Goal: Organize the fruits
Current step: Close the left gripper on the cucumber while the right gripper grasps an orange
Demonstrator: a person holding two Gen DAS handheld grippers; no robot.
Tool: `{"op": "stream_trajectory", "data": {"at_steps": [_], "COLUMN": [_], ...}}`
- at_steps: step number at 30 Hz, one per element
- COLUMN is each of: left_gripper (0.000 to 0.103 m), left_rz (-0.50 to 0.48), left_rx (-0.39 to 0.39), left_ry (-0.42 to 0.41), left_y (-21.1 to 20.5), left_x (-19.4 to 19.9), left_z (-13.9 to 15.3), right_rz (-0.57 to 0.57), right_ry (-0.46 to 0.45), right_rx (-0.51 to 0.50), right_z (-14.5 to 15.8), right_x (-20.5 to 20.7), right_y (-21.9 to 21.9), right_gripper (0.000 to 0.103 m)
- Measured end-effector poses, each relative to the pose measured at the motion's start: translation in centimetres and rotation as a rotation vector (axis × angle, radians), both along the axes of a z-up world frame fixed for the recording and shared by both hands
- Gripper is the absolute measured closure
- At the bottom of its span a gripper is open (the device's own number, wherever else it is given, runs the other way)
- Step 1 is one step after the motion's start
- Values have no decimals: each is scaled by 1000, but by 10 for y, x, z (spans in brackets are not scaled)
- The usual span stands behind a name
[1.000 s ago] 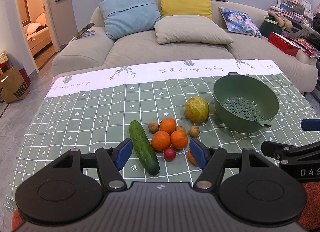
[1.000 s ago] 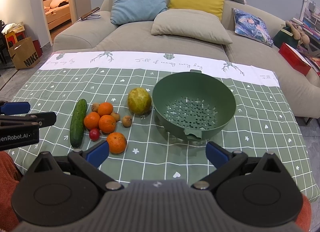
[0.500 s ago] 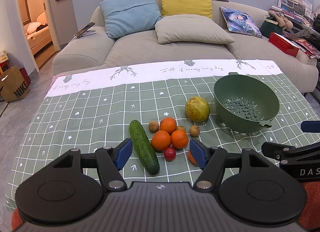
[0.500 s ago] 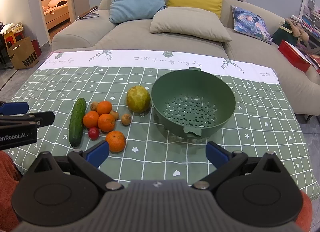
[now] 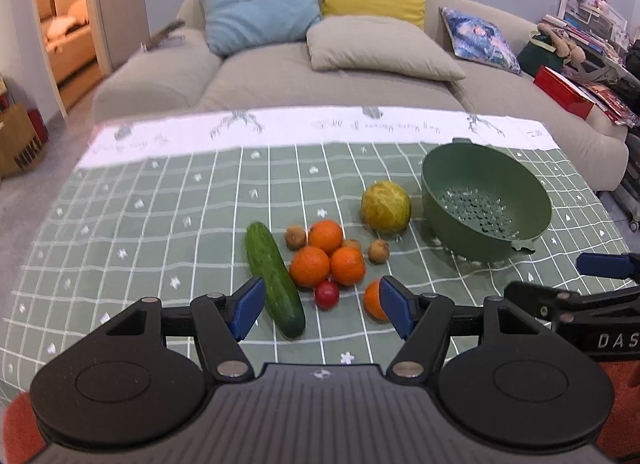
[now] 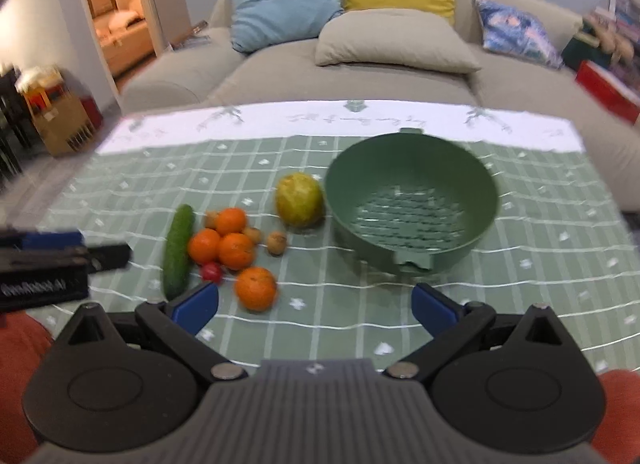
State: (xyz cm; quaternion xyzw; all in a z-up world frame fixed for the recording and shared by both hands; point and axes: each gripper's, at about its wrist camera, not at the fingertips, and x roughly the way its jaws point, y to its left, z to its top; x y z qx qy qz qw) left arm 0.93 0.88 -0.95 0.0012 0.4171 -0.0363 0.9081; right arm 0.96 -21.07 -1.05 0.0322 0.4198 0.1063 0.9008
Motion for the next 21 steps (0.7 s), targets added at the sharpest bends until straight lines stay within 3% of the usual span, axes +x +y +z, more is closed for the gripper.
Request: {"op": "stream_trajectory", "data": {"at_steps": [3,13,21], "left_gripper": [28,40,42], "left_rz": [4,62,117], "left_rx": [4,-44,-72], "left_ry": [19,67,130], "left_y": [3,21,37], "left_x": [6,33,63], "left_z": [-6,-30,-61], "right_rz": [13,126,210], "right_ry": [10,45,110], "right_rx": [0,7,6], "right_z": [-9,-41,-77], "right_x": [8,41,63], "right_y": [7,39,62], "right_gripper": [5,35,51]}}
